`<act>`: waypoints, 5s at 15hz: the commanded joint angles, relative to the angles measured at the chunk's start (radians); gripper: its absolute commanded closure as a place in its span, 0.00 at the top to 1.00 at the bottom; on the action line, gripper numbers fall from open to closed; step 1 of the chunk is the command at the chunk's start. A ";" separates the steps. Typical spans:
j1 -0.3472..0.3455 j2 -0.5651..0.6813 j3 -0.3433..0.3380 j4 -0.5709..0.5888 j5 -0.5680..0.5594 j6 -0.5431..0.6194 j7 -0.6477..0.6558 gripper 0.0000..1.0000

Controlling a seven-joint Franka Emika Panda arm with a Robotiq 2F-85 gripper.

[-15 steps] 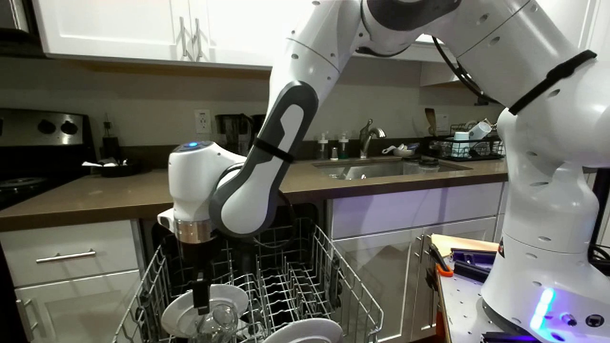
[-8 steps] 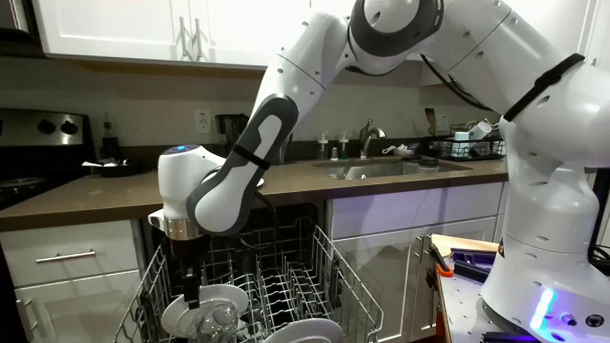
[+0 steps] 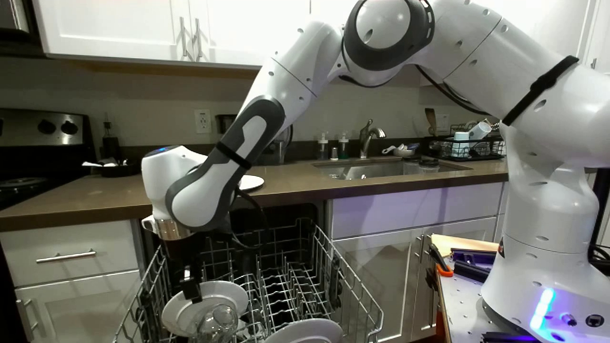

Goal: Move the white plate on the left side of the dishwasher rack to the right side of the rack

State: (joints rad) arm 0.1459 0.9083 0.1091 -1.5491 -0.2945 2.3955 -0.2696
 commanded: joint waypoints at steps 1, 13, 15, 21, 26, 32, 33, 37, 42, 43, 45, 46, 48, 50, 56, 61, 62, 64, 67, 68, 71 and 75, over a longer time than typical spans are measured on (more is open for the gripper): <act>-0.010 0.027 0.010 0.053 0.031 -0.068 -0.044 0.16; -0.071 -0.086 0.039 0.033 0.161 -0.344 -0.053 0.03; -0.086 -0.105 0.038 0.030 0.184 -0.367 -0.054 0.03; -0.125 -0.182 0.039 -0.013 0.237 -0.412 -0.072 0.03; -0.138 -0.315 0.032 -0.155 0.230 -0.378 -0.078 0.03; -0.158 -0.479 0.020 -0.356 0.241 -0.352 -0.100 0.03; -0.165 -0.500 0.021 -0.386 0.251 -0.348 -0.113 0.03; -0.181 -0.600 0.029 -0.561 0.285 -0.237 -0.172 0.03; -0.169 -0.703 0.032 -0.774 0.277 -0.047 -0.215 0.03; -0.168 -0.720 0.033 -0.806 0.277 -0.024 -0.224 0.03; -0.166 -0.749 0.040 -0.855 0.290 -0.003 -0.242 0.03; -0.165 -0.761 0.041 -0.872 0.293 0.001 -0.250 0.03; -0.163 -0.781 0.044 -0.891 0.314 -0.010 -0.267 0.03; -0.154 -0.797 0.048 -0.906 0.344 -0.008 -0.277 0.03; -0.104 -0.801 0.051 -0.922 0.328 0.057 -0.247 0.03; -0.073 -0.776 0.048 -0.937 0.281 0.123 -0.217 0.03; -0.071 -0.773 0.047 -0.939 0.277 0.126 -0.212 0.03; -0.067 -0.763 0.045 -0.938 0.269 0.121 -0.195 0.03; -0.069 -0.749 0.046 -0.936 0.276 0.122 -0.187 0.03; -0.068 -0.746 0.045 -0.937 0.273 0.130 -0.179 0.03; -0.068 -0.727 0.046 -0.938 0.276 0.147 -0.164 0.03; -0.067 -0.691 0.045 -0.939 0.264 0.186 -0.140 0.03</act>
State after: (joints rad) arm 0.0708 0.2054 0.1582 -2.4754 0.0017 2.5333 -0.4564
